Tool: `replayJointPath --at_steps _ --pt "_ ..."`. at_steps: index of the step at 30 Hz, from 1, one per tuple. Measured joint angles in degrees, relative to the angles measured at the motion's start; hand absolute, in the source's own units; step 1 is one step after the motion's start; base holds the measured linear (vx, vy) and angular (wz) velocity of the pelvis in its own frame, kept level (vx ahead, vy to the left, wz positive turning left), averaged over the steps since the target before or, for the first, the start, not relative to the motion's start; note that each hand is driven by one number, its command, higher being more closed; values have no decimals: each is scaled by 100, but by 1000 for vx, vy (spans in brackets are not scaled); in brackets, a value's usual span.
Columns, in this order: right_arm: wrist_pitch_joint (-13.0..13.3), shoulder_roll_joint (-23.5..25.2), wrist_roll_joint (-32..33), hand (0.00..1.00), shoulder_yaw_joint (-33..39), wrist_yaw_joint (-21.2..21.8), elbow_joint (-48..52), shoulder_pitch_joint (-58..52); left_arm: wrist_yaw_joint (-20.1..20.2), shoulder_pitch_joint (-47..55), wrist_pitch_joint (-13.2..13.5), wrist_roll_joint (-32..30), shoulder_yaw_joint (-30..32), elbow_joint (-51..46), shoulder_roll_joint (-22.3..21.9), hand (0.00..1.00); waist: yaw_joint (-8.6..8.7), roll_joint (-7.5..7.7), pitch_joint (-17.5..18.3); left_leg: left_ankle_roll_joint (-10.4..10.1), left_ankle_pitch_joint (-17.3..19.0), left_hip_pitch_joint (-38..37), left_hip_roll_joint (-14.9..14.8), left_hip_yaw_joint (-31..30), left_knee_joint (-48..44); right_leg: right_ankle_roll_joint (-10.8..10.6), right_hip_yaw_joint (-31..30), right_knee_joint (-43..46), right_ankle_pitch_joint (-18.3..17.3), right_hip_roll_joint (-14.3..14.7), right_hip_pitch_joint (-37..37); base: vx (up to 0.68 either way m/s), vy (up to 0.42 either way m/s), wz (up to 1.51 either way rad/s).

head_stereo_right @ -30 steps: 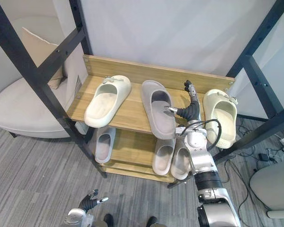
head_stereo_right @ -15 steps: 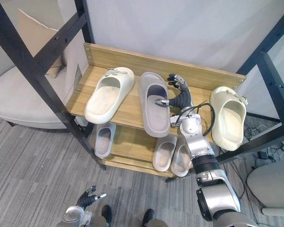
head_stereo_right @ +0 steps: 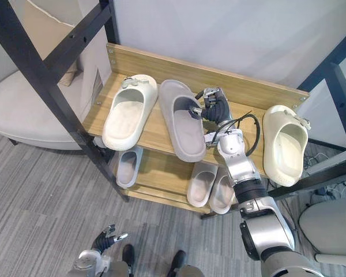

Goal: Organize the slippers on the shoe rack

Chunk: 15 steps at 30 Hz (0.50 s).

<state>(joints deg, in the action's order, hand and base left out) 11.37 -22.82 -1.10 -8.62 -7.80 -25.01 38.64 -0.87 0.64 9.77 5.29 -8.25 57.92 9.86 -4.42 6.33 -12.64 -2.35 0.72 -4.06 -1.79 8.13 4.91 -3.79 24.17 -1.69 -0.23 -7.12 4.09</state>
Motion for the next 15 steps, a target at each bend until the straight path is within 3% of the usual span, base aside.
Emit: replayJointPath --at_steps 10,15 --pt "2 235 -348 100 412 -11 2036 -1774 2 16 -18 -21 5 39 2 0 105 -3 2 11 18 -166 15 61 -7 -14 -110 1 5 -26 137 -10 -2 -3" --pt "120 500 -402 100 758 -188 3202 -2472 7 17 -18 -71 3 142 -49 0 178 -110 64 12 20 -221 1 161 -26 -41 -253 5 21 -23 136 -34 -12 -10"
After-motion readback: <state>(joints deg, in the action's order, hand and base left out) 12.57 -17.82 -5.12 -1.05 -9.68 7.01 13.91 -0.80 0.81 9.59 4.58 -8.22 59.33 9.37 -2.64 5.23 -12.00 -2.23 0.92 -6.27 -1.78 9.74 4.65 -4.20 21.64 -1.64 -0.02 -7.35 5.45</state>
